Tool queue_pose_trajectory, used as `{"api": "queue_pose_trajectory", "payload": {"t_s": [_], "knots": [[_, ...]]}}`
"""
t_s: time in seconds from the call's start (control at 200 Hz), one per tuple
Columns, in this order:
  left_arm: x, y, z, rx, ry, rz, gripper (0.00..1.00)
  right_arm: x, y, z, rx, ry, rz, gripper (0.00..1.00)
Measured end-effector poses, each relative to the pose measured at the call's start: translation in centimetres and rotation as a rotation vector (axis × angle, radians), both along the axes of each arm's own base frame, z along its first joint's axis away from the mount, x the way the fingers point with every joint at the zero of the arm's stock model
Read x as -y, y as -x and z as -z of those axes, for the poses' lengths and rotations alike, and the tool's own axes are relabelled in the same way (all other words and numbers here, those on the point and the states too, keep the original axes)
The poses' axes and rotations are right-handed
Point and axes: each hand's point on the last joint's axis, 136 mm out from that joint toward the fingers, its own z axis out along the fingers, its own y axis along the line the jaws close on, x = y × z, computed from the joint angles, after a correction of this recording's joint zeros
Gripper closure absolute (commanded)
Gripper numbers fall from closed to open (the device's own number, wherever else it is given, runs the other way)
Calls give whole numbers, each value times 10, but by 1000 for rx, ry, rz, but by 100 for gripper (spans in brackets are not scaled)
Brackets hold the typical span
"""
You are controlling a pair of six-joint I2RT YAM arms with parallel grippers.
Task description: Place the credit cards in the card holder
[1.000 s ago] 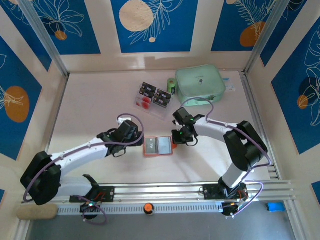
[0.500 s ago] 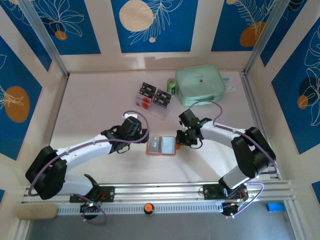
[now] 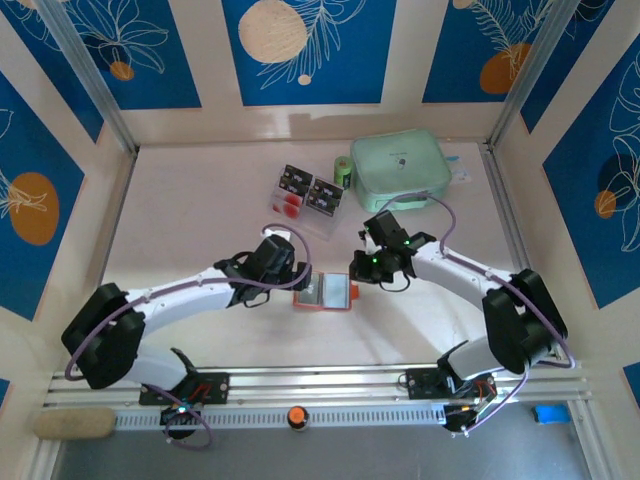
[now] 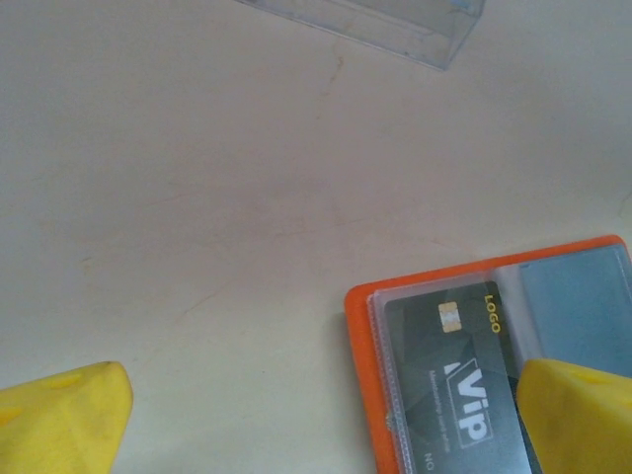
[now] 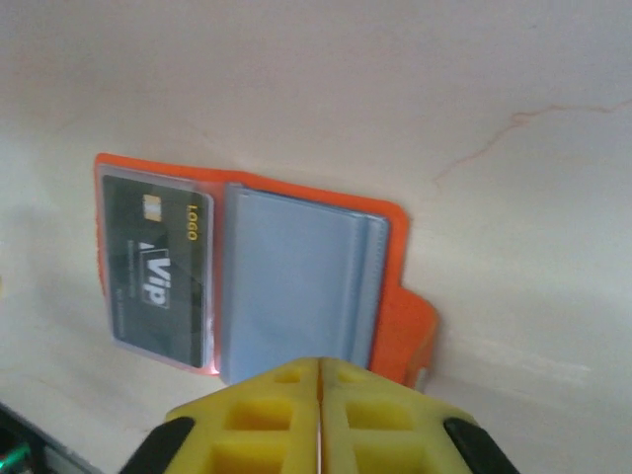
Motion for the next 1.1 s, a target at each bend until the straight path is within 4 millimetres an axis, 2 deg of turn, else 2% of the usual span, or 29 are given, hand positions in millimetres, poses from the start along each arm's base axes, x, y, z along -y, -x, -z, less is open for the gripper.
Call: {"api": "queue_pose_trajectory", "payload": {"t_s": [0.425, 0.735, 1.1], "knots": [[27, 8, 10, -5, -75, 146, 0, -13, -1, 33, -96, -19, -16, 100], [33, 15, 30, -39, -122, 188, 0, -17, -5, 36, -99, -25, -19, 100], [39, 17, 36, -60, -120, 206, 0, -23, -7, 51, -141, -15, -28, 100]]}}
